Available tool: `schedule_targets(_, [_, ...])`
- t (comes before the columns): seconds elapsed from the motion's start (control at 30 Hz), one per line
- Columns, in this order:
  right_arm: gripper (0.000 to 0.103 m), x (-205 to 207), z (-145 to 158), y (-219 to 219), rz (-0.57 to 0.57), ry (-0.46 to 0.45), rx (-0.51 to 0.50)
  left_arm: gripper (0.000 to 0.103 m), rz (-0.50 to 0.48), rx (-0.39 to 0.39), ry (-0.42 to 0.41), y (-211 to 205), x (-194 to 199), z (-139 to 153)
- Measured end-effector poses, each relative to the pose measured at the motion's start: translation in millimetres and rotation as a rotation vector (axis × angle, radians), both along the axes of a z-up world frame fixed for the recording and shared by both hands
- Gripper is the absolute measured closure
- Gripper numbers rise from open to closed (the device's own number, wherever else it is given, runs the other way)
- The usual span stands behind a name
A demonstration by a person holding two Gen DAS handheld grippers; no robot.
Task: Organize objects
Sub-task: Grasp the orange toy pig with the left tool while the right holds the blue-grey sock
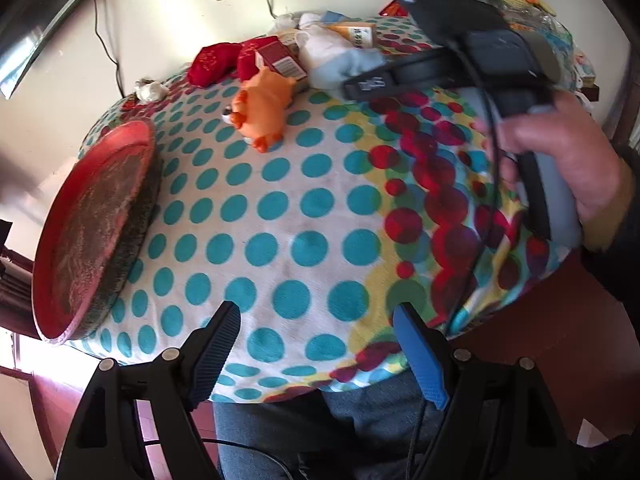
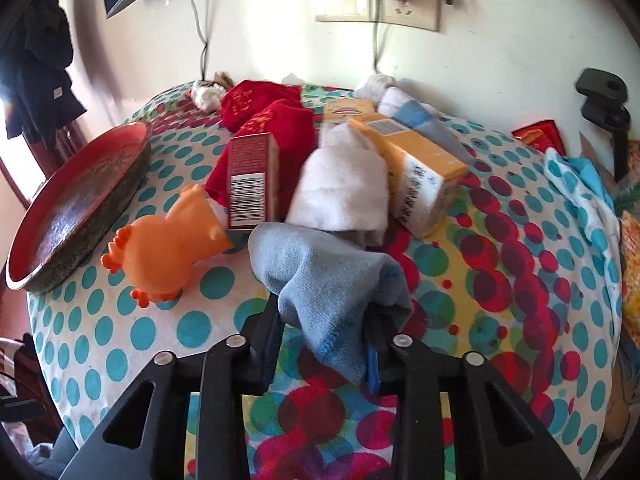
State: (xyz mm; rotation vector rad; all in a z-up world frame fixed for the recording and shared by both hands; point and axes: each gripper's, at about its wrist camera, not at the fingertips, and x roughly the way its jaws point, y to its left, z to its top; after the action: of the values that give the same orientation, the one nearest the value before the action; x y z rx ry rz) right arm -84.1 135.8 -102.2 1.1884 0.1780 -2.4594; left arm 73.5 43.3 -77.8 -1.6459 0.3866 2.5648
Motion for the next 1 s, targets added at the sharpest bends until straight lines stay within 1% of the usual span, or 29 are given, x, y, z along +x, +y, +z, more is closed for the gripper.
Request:
schedule_targets(0.07, [0.076, -0.2, 1.7, 10.1, -0.032, 0.008, -0.020, 0.022, 0.017, -0.017, 0.004, -3.8, -6.0, 0.0])
schedule_targets(0.17, [0.077, -2.1, 4.3, 23.3, -0.082, 0.020, -0.021, 0.022, 0.059, 0.004, -0.003, -15.5, -21.0, 3.1])
schedule_targets(0.3, [0.077, -7.9, 4.4, 42.0, -0.144, 0.015, -0.031, 0.022, 0.103, 0.025, 0.032, -31.7, -46.9, 14.2])
schedule_targets(0.37, [0.077, -10.1, 4.2, 50.2, -0.174, 0.013, -0.048, 0.022, 0.102, 0.030, 0.053, -37.0, -60.7, 20.9])
schedule_targets(0.5, [0.077, -12.0, 0.5, 56.3, -0.197, 0.008, -0.067, 0.022, 0.067, 0.047, 0.067, -41.6, -86.2, 31.1])
schedule_targets(0.53, [0.077, -14.1, -1.7, 57.6, -0.204, -0.005, -0.073, 0.022, 0.055, 0.046, 0.070, -41.7, -93.1, 32.6])
schedule_targets(0.63, [0.077, -15.5, -2.2, 60.5, -0.217, 0.001, -0.088, 0.022, 0.015, 0.034, 0.068, -38.6, -111.6, 34.3])
schedule_targets(0.67, [0.077, -16.6, -3.4, 60.4, -0.219, -0.003, -0.086, 0.022, 0.015, 0.021, 0.061, -37.8, -119.2, 33.2])
schedule_targets(0.73, [0.077, -17.6, -3.7, 60.3, -0.220, -0.005, -0.086, 0.022, 0.000, 0.034, 0.053, -38.4, -129.4, 31.8])
schedule_targets(0.83, [0.077, -18.3, -4.9, 58.0, -0.219, -0.008, -0.071, 0.022, -0.016, 0.025, 0.038, -35.8, -143.5, 25.2])
schedule_targets(0.9, [0.077, -17.7, -4.1, 56.1, -0.218, -0.005, -0.061, 0.022, -0.025, -0.011, 0.036, -30.1, -151.3, 20.2])
schedule_targets(0.97, [0.077, -17.6, -4.1, 54.8, -0.218, -0.003, -0.050, 0.022, -0.046, -0.014, 0.032, -25.8, -157.6, 16.5])
schedule_targets(1.0, [0.077, -18.0, -4.2, 54.8, -0.217, -0.003, -0.049, 0.022, -0.041, -0.024, 0.026, -24.4, -162.1, 13.9])
